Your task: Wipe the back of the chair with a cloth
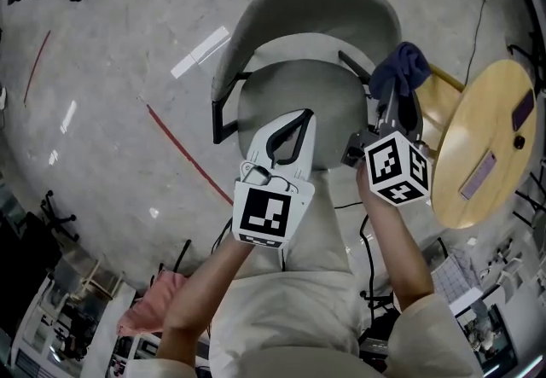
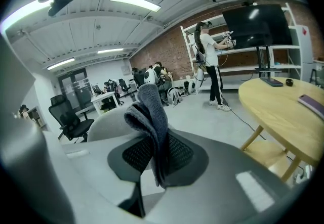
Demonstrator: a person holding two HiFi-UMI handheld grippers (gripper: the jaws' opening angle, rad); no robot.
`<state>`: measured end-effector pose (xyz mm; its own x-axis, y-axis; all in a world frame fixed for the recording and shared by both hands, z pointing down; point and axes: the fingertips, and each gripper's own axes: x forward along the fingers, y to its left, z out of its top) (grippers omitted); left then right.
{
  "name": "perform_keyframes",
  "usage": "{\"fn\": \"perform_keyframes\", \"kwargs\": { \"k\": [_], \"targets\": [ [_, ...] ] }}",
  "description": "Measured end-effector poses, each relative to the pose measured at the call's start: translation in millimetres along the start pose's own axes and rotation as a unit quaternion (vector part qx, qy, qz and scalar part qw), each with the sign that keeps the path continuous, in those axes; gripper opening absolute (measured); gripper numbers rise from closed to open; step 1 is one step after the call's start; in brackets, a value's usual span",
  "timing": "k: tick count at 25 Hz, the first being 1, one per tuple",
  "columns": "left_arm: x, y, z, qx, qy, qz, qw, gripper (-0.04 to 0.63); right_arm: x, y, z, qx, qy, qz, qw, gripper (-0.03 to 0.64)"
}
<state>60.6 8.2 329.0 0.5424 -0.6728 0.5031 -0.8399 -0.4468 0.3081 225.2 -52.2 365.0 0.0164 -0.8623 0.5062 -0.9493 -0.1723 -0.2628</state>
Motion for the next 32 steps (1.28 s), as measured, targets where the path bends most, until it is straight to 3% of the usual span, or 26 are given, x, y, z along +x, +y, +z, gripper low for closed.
{"fn": "perform_keyframes", "kwargs": {
  "k": [15,32],
  "targets": [
    [27,18,2,-0.014,0.002,0.02,0.9997,0.001,48,1,-2,-0.038,-0.004,0.032,0.999,0.071],
    [15,48,-2,-0.028,-0.005,0.042,0.9987,0.001,82,70,-8,-0.088,0.01,0.115,0.989,0.072]
  ]
}}
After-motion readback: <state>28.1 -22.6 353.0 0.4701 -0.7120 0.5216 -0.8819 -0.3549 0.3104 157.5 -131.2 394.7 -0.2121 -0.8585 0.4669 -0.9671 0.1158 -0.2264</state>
